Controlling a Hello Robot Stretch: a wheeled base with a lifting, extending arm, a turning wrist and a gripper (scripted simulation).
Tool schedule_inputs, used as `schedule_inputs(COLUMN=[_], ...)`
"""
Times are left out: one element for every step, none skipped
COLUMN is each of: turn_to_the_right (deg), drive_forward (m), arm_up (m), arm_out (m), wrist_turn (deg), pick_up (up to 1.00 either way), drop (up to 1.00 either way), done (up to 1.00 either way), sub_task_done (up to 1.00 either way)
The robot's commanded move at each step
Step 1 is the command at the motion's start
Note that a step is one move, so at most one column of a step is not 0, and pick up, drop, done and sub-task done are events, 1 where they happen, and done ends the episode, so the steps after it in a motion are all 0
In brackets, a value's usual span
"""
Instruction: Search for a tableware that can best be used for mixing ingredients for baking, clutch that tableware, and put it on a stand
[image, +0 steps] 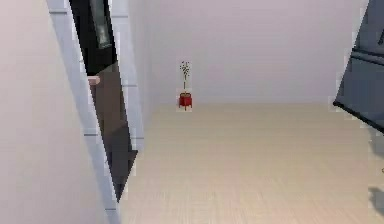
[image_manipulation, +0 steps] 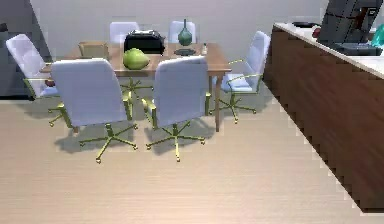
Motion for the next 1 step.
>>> schedule_inputs(turn_to_the_right=[0.0], drive_forward=[1.0], arm_up=[0.0], arm_out=[0.0], wrist_turn=[0.0], pick_up=[0.0], drop=[0.0], done=[0.0], sub_task_done=[0.0])
